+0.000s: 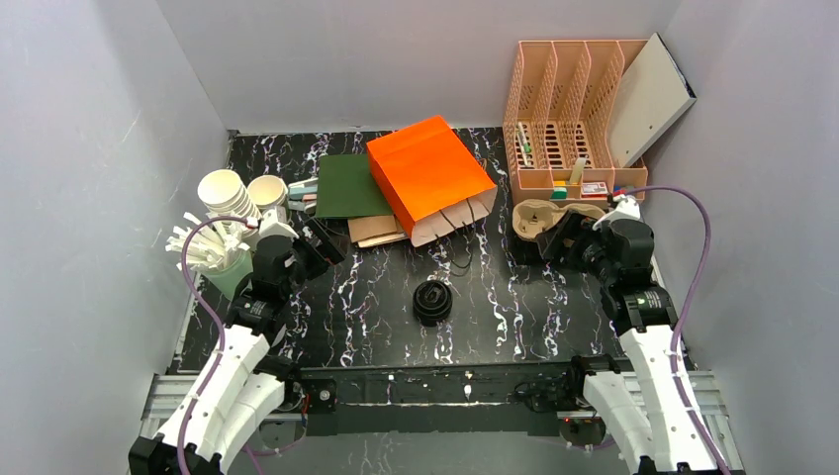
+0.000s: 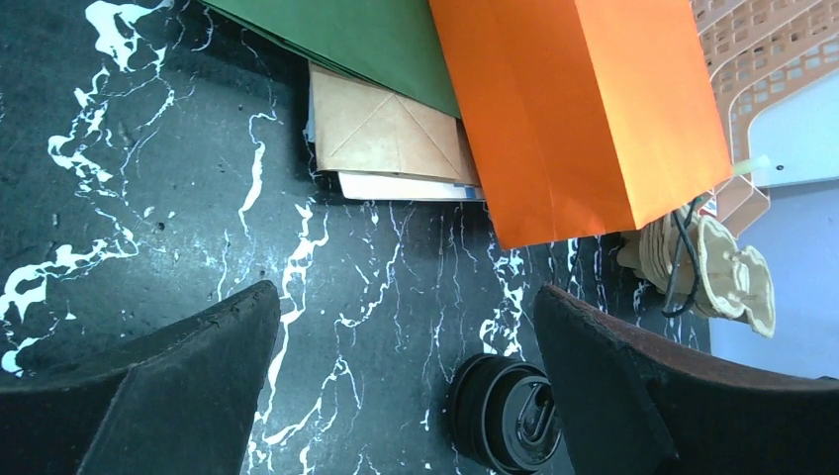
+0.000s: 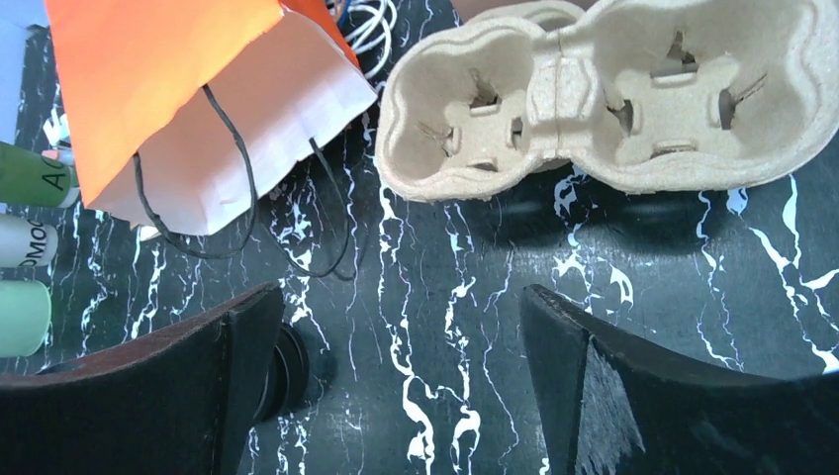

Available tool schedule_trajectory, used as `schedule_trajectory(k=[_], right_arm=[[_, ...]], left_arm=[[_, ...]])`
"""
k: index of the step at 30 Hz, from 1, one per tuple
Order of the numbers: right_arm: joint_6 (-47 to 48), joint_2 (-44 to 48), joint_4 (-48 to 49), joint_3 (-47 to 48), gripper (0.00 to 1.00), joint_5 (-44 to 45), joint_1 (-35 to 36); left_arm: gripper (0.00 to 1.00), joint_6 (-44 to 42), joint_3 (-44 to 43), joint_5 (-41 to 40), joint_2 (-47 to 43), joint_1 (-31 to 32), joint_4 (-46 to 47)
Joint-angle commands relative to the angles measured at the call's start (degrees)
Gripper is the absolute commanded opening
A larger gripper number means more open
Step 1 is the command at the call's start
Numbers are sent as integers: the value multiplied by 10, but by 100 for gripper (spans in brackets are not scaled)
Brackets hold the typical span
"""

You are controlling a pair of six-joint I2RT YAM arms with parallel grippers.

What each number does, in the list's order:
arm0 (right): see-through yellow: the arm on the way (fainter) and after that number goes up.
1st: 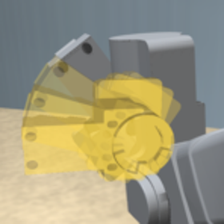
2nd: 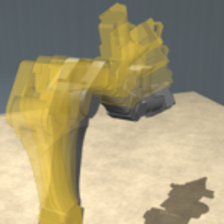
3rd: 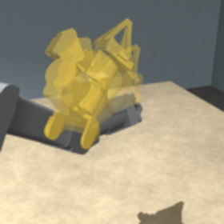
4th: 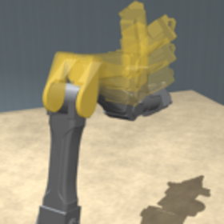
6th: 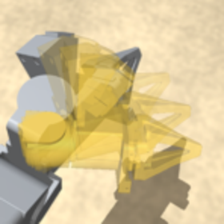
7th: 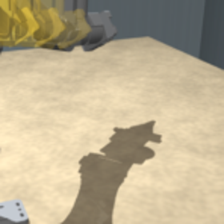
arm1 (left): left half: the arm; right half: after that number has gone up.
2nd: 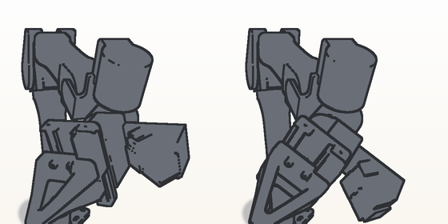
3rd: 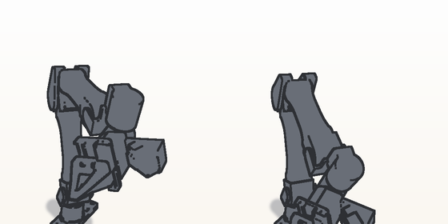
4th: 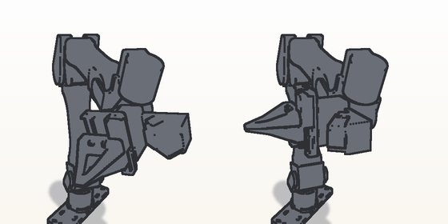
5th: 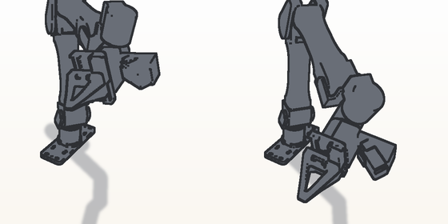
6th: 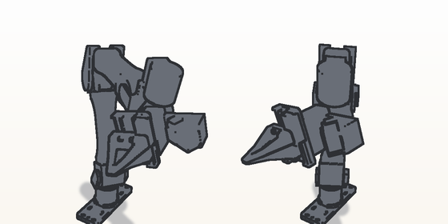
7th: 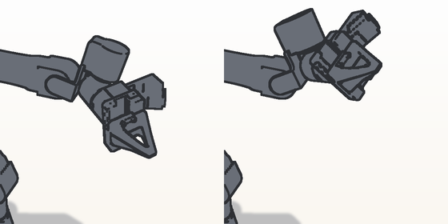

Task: Pack the takeout coffee
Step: Pick up the takeout bag from the center of the board.

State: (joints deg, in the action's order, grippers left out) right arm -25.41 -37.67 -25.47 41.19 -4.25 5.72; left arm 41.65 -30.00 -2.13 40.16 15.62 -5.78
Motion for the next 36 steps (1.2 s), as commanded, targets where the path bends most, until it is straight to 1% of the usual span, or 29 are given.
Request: schedule_trajectory(k=[1,4,9,13,15,17,21,23,24,27,29,31,34,36], right_arm=[[-10,-5,0,4,98,5,0],[-14,-5,6,2,98,2,0],[-22,-13,3,4,98,-8,0],[-24,-14,-4,9,98,-8,0],[-26,-12,-5,11,98,-8,0],[-30,-10,-6,12,98,-7,0],[-42,-9,-6,17,98,-4,0],[-42,-11,-5,21,98,-8,0],[-42,-12,-4,22,98,-11,0],[-42,-17,0,26,98,-24,0],[-42,-21,3,26,98,-33,0],[-42,-25,4,28,98,-39,0],[-42,-28,6,31,98,-45,0],[-42,-27,7,31,98,-48,0]], left_arm=[[98,-8,-11,-32,0,3,-12],[98,-21,-21,-32,16,3,-7],[98,-21,-35,-41,58,3,8],[98,-38,-51,-48,71,2,11],[98,-68,-57,-30,74,3,20],[98,-96,-64,5,81,3,36],[98,-124,-93,69,115,2,55],[93,-149,-114,81,139,10,55],[92,-164,-131,74,154,21,54],[94,-209,-194,32,212,72,7],[94,-234,-224,-24,238,112,-7],[94,-278,-260,-75,260,173,-15],[92,-346,-317,-142,303,237,-36],[91,-398,-357,-155,347,267,-57]])
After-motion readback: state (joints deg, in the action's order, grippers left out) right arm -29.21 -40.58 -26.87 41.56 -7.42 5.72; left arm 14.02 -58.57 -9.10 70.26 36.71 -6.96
